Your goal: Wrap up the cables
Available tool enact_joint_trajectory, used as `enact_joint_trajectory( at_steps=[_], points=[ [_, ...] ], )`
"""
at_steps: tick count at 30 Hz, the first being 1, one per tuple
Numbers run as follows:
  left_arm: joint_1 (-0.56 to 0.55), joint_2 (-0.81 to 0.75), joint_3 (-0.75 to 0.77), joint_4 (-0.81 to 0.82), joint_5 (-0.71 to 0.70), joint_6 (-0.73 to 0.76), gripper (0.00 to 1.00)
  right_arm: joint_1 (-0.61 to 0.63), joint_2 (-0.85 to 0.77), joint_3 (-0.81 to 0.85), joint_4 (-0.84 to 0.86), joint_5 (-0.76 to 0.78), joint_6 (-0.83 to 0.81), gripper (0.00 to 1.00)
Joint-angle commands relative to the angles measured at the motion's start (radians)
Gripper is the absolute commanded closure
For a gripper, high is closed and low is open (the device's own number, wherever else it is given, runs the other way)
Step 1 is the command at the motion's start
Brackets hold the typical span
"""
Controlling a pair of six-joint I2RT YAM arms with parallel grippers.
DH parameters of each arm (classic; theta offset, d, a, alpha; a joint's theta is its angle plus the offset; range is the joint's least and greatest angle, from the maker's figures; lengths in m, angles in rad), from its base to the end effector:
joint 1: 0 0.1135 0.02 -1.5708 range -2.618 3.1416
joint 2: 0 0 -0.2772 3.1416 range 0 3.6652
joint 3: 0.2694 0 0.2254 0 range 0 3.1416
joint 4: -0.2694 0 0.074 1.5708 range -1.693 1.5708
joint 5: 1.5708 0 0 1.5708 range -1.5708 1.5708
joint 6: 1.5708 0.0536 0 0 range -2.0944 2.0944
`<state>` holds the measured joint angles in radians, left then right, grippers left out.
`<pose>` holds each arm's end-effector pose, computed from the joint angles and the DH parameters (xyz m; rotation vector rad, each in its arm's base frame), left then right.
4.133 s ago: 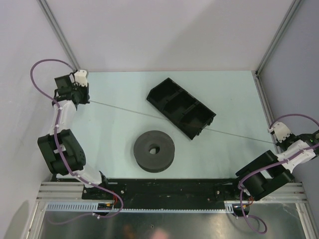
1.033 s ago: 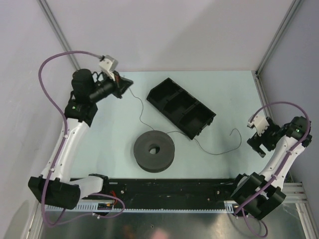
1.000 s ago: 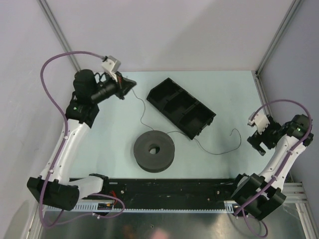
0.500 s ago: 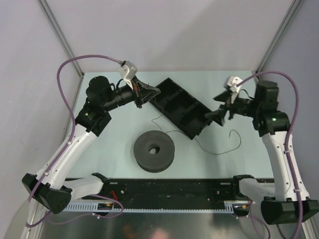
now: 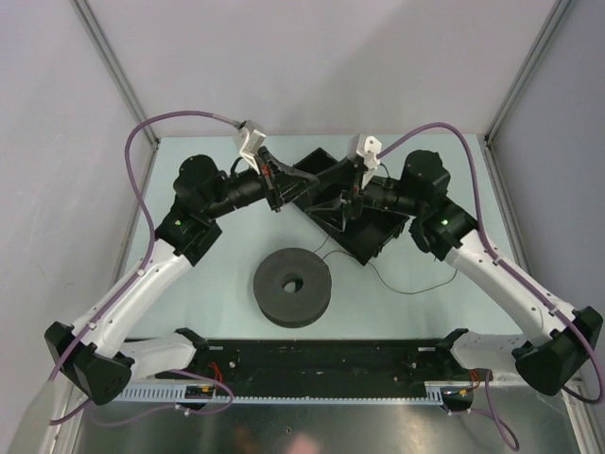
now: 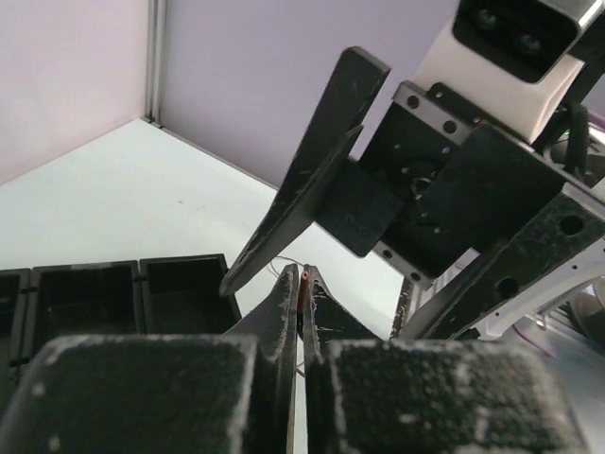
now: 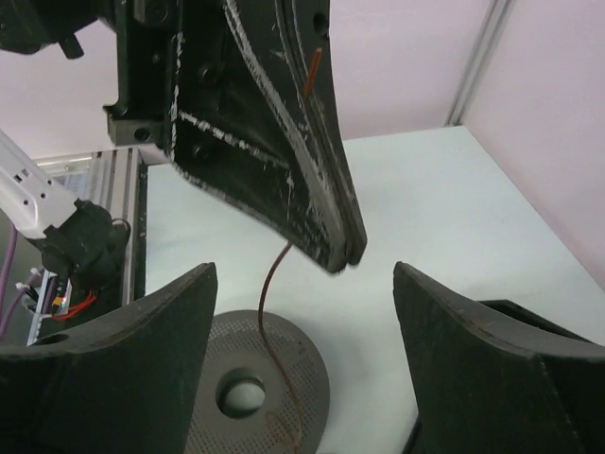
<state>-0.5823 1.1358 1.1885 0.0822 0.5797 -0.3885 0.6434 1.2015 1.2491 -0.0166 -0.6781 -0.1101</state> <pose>0.1799 -0.1536 0.4522 0.6513 1.4355 -1.1904 0.1797 0.1768 0.4459 -1.0781 1.2153 0.9343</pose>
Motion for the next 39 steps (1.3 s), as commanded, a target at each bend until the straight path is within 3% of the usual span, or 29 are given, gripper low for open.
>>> enact_joint_trajectory(
  at_steps=[1, 5, 10, 12, 14, 18, 22, 24, 26, 31, 35, 39],
  points=[
    [-0.025, -0.032, -0.014, 0.05, -0.024, -0.042, 1.0, 0.048, 0.02, -0.003, 0.166, 0.055, 0.06, 0.24],
    [-0.032, -0.03, -0.014, 0.051, -0.035, -0.047, 1.0, 0.074, 0.042, -0.004, 0.17, 0.055, 0.064, 0.44],
    [-0.033, -0.038, -0.019, 0.047, -0.054, -0.03, 1.0, 0.082, 0.04, -0.011, 0.136, 0.067, 0.041, 0.91],
    [-0.032, -0.046, -0.019, 0.026, -0.064, -0.011, 0.96, 0.073, 0.031, -0.017, 0.114, 0.083, 0.035, 0.98],
    [-0.027, -0.056, -0.014, -0.008, -0.068, 0.016, 0.83, 0.055, 0.021, -0.025, 0.096, 0.085, 0.043, 0.99],
    [0.043, -0.09, -0.03, -0.06, 0.001, 0.042, 0.45, -0.005, -0.002, -0.043, 0.056, 0.075, 0.05, 1.0],
    [0.203, -0.11, -0.058, -0.174, 0.139, 0.057, 0.23, -0.103, -0.02, -0.051, 0.003, 0.043, 0.044, 1.0],
    [0.293, -0.101, -0.081, -0.269, 0.241, 0.13, 0.07, -0.167, -0.029, -0.053, -0.028, 0.025, 0.031, 1.0],
    [0.363, -0.08, -0.101, -0.402, 0.292, 0.251, 0.02, -0.236, -0.039, -0.054, -0.049, 0.005, 0.018, 1.0],
    [0.438, 0.023, -0.155, -0.647, 0.287, 0.536, 0.01, -0.409, -0.063, -0.054, -0.087, -0.051, -0.021, 1.0],
    [0.445, 0.165, -0.161, -0.736, 0.232, 0.645, 0.01, -0.538, -0.078, -0.056, -0.097, -0.092, 0.023, 1.0],
    [0.445, 0.334, -0.142, -0.797, 0.269, 0.739, 0.0, -0.601, -0.105, -0.073, -0.09, -0.111, 0.054, 1.0]
  ],
)
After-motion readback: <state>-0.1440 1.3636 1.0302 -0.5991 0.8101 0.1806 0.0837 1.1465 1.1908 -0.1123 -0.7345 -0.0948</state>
